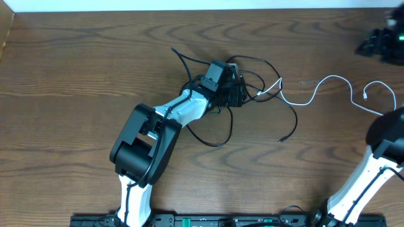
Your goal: Untangle cables
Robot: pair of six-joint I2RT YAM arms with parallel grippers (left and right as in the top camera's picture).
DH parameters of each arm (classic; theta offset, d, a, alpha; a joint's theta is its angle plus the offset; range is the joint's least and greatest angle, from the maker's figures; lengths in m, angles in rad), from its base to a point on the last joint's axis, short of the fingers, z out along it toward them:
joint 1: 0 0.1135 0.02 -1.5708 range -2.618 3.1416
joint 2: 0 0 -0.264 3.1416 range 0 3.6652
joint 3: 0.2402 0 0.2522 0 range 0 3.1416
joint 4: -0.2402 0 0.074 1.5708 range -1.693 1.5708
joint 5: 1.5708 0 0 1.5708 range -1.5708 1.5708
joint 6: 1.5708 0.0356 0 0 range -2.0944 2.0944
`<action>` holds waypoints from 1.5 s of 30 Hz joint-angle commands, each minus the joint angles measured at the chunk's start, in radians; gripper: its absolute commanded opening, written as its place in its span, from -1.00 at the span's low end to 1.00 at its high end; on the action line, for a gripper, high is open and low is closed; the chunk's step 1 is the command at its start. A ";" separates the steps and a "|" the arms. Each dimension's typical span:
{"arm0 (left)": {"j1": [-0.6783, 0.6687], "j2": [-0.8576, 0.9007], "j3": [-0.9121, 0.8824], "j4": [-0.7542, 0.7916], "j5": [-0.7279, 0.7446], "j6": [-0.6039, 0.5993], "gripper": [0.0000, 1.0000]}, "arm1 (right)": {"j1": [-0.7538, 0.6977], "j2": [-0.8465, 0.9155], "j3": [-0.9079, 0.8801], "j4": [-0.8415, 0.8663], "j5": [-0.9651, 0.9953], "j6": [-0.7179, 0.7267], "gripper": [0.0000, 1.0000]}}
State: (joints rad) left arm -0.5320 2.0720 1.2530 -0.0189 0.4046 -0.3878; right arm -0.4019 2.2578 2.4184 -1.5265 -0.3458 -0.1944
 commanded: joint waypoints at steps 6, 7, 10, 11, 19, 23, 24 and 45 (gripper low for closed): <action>0.034 -0.096 -0.010 0.006 0.164 -0.013 0.04 | 0.127 -0.040 -0.040 -0.021 -0.060 -0.120 0.56; 0.026 -0.095 -0.010 0.009 0.148 -0.046 0.05 | 0.132 -0.040 -0.040 -0.020 -0.053 -0.116 0.59; 0.000 -0.091 -0.010 0.014 0.027 -0.194 0.11 | 0.135 -0.040 -0.040 -0.015 -0.026 -0.088 0.61; -0.009 -0.091 -0.010 0.014 -0.005 -0.245 0.11 | 0.134 -0.040 -0.040 -0.014 -0.018 -0.078 0.60; -0.121 -0.065 -0.010 0.031 -0.222 -0.406 0.04 | 0.117 -0.040 -0.040 -0.007 -0.003 -0.034 0.60; -0.137 -0.039 -0.010 0.032 -0.310 -0.463 0.01 | 0.117 -0.040 -0.040 -0.007 -0.004 -0.019 0.59; -0.133 -0.031 -0.010 0.037 -0.313 -0.476 -0.02 | 0.118 -0.040 -0.040 -0.007 -0.004 -0.019 0.59; -0.135 0.065 -0.010 0.193 -0.312 -0.490 -0.31 | 0.116 -0.040 -0.040 -0.011 -0.004 -0.001 0.54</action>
State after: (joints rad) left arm -0.6632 2.0979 1.2495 0.1654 0.1051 -0.8761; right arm -0.2821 2.2562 2.3848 -1.5364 -0.3470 -0.2100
